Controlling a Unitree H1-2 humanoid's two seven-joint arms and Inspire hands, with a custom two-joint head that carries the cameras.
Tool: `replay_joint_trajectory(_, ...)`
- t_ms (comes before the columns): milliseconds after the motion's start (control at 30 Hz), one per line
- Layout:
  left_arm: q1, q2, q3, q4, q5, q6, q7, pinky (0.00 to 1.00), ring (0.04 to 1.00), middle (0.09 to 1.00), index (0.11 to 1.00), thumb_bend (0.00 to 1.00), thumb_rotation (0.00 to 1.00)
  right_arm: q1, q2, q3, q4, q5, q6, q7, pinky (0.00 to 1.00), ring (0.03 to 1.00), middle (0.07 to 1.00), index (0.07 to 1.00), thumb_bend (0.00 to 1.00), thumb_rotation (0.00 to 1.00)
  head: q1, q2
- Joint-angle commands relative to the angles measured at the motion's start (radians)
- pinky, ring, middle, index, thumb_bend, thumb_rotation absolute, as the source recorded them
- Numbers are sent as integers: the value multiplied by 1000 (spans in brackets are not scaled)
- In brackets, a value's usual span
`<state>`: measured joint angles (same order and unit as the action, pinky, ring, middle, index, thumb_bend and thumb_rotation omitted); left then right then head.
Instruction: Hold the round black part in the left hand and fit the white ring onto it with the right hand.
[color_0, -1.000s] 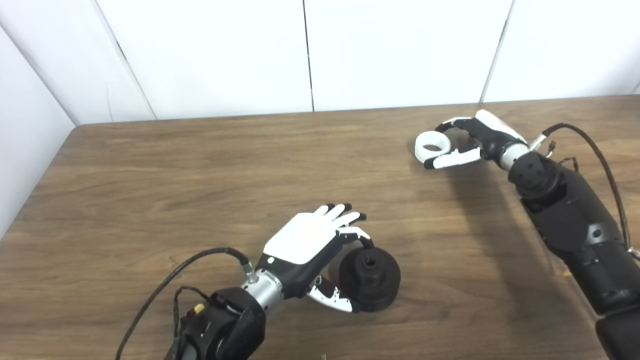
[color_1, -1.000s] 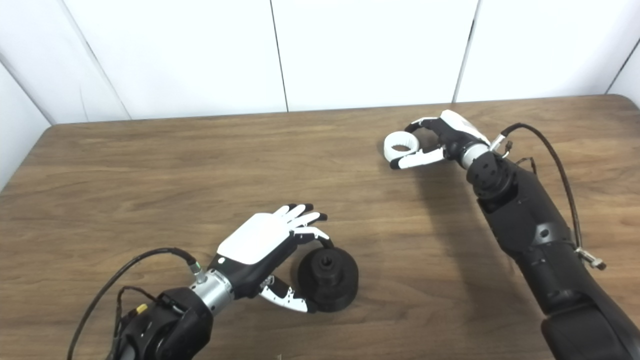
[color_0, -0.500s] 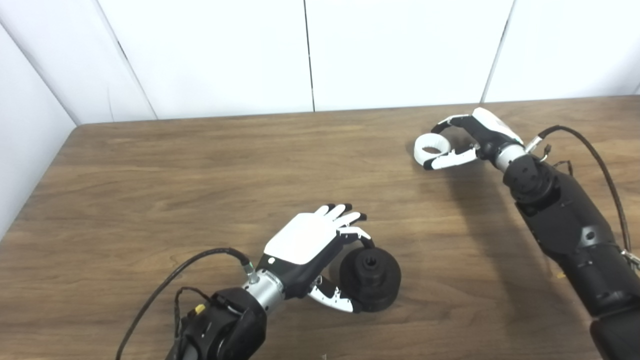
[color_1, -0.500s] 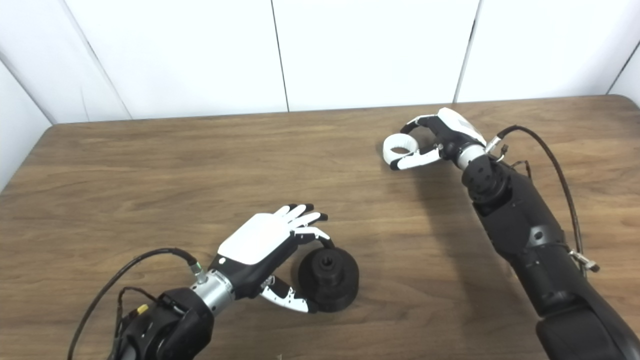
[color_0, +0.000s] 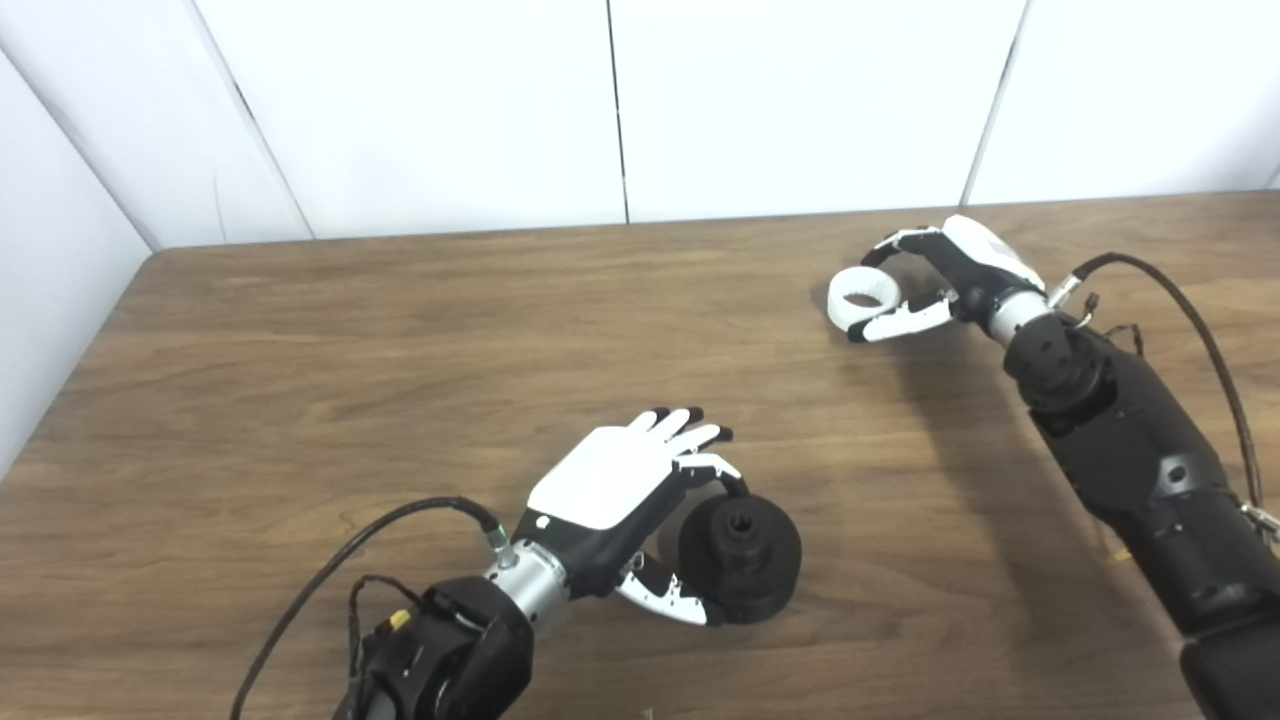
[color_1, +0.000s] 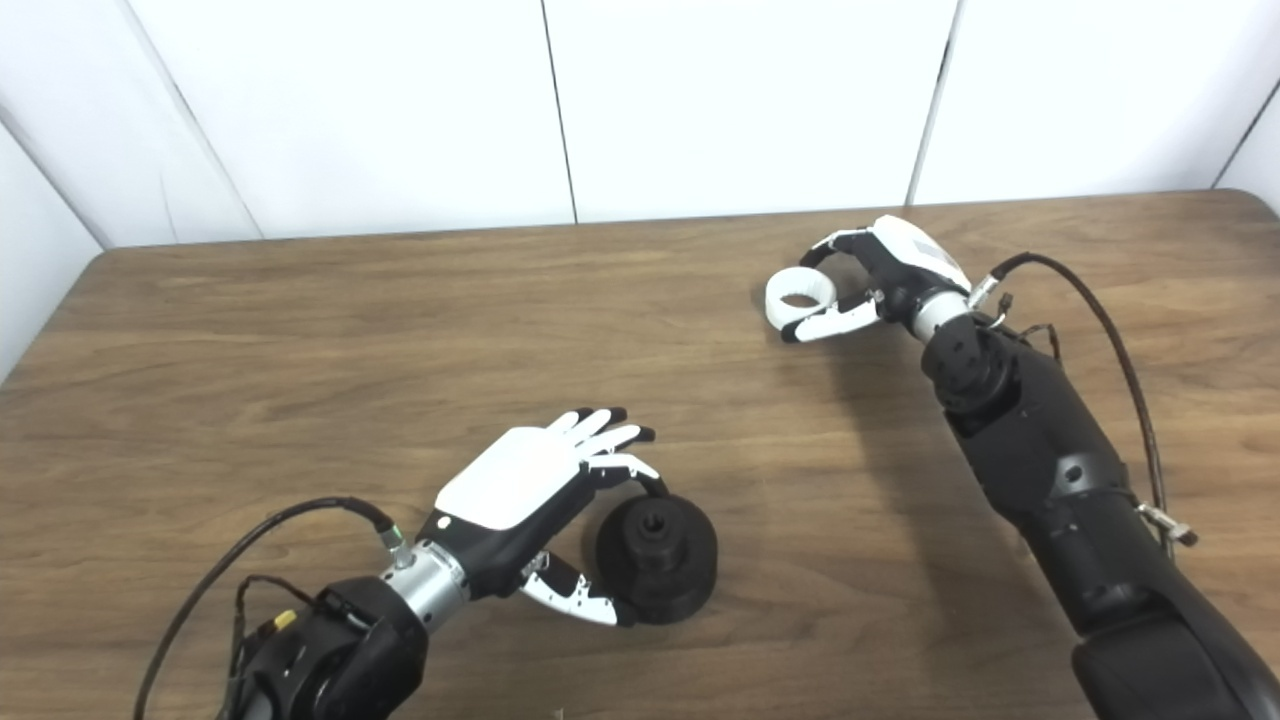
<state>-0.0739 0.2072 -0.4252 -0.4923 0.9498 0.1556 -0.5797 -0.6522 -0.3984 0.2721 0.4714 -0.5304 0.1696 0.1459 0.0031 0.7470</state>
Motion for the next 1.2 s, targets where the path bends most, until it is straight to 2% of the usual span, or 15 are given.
replay_joint_trajectory(0, -1, 2, 2, -10, 11, -3, -3, 1000, 1000, 950, 709, 906, 240, -45, -10, -10, -11, -1, -43, -31, 958, 980, 897, 722, 818, 313, 1, 2)
replay_joint_trajectory(1167, 4, 3, 12, -13, -1, -6, -3, 1000, 1000, 953, 712, 904, 227, -42, -13, 0, -13, -18, -37, -24, 946, 986, 902, 676, 778, 272, 4, 7)
